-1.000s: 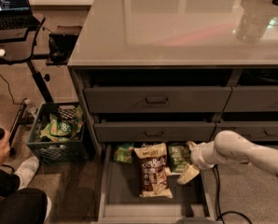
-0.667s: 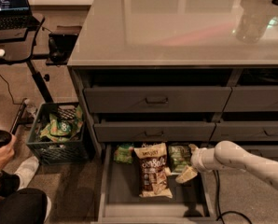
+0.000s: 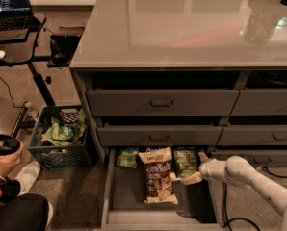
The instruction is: Pick green jalapeno chip bag from bottom drawer and place on counter
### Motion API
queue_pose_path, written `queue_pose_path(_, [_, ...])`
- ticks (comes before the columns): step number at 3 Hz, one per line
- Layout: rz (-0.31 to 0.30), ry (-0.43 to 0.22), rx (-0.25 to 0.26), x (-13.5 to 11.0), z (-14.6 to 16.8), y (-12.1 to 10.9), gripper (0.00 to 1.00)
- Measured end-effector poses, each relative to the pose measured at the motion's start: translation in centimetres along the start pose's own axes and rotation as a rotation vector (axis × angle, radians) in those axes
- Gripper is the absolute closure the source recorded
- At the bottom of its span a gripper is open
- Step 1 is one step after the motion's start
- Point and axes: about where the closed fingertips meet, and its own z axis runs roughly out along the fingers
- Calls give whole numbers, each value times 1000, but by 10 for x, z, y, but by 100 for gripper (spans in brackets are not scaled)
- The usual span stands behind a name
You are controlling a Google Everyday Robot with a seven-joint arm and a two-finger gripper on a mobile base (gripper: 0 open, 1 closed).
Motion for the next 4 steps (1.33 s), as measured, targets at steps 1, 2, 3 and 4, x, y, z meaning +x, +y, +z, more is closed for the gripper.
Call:
queue_pose_path(1, [105, -52, 36, 26, 14, -22, 0])
queue_pose_path(2, [105, -52, 36, 26, 14, -22, 0])
queue_pose_path(3, [119, -54, 86, 40, 31, -31, 0])
queue_pose_path(4, [108, -64, 128, 59, 53, -46, 0])
